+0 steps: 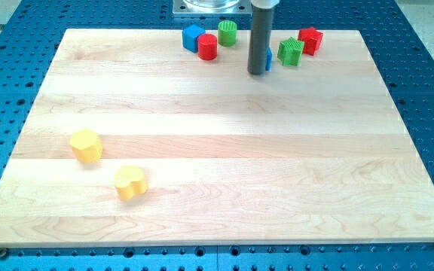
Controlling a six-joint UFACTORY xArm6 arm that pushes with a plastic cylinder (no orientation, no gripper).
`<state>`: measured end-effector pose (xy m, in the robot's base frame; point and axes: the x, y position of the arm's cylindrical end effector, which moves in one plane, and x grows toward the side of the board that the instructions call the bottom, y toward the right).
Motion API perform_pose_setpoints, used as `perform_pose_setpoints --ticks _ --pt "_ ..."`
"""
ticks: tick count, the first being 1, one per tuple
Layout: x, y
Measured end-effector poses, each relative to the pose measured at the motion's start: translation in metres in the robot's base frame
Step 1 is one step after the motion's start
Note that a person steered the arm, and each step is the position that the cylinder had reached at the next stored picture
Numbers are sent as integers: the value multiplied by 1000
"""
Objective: Push the hexagon into the green star
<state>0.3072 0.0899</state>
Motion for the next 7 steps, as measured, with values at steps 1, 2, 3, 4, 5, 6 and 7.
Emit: perform_pose_setpoints --ticks 1,2,3,4,5,6,7 --pt "0 28" --pt "56 -13" --pt "176 -49" --pt "242 -128" --pt "267 -180" --pt "273 -199" --pt "231 -223"
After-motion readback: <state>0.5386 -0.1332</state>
